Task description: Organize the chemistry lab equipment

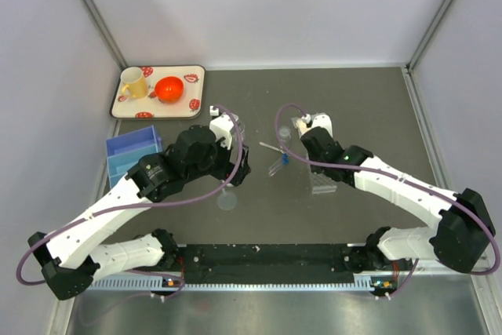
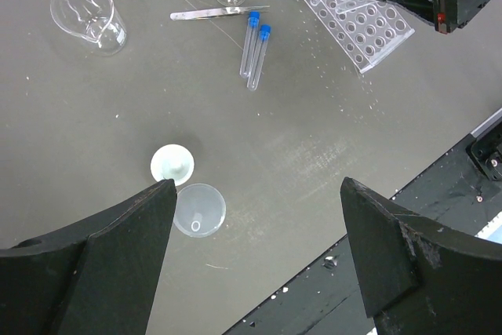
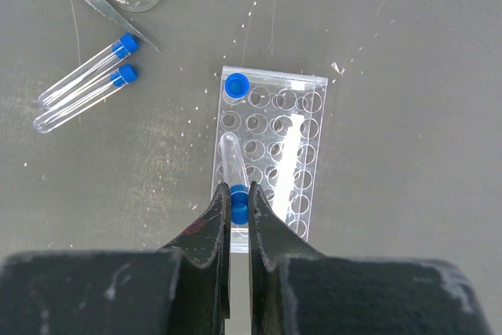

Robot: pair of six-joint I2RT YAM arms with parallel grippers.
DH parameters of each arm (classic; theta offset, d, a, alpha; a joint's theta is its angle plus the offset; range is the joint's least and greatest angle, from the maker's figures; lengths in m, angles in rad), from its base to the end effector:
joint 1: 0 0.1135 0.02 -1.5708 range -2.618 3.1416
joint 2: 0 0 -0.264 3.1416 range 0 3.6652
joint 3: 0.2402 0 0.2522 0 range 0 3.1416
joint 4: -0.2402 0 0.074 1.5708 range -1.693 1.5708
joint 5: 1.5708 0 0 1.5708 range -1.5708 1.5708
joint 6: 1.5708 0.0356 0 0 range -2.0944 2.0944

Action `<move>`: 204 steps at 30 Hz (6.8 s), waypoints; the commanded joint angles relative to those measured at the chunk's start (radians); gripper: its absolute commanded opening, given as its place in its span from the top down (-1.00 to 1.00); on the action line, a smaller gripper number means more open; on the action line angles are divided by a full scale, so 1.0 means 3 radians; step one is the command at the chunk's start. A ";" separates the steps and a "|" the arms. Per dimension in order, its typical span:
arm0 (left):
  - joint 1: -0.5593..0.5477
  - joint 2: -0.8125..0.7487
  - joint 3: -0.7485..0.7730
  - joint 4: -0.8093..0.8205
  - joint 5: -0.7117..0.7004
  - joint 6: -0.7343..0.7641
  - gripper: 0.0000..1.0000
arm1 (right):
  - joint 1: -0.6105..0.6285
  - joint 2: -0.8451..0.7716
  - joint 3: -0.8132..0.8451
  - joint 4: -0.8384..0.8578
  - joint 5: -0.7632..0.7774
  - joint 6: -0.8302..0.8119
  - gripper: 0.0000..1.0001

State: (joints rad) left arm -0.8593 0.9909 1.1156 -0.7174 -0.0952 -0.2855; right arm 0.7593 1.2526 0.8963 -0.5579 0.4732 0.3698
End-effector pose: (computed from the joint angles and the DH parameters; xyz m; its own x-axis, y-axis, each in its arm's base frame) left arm 0.1343 -0.1506 0.3632 -0.5478 0.2061 -0.8108 0.5713 0.8001 -0.1826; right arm 0.1943 0.1620 0.2513 -0.6842 -0.2058 -0.6996 -0.1755 0.9776 -0.1159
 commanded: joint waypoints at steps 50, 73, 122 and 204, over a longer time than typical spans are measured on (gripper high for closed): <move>0.0001 0.0143 0.0055 0.0182 -0.0036 0.0067 -0.81 | -0.0117 0.0150 0.0454 0.0014 -0.0002 -0.0215 1.00; 0.0001 0.0184 0.0045 0.0193 -0.0030 0.0067 -0.81 | -0.0220 0.0191 0.0234 0.0177 -0.0130 -0.0179 1.00; 0.0006 0.0195 -0.0027 0.0290 0.0113 0.0021 -0.82 | -0.0286 0.0519 0.0464 0.0065 -0.0274 -0.0159 0.41; -0.0060 0.3027 0.0341 0.1353 -0.0041 -0.0669 0.17 | 0.0593 -0.1583 -0.0083 -0.0799 -0.0233 0.0347 0.28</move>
State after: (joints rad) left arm -0.8677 1.8900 1.2175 -0.3435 -0.1020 -0.4747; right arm 0.9276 0.7979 0.8867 -0.8085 0.3935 0.4652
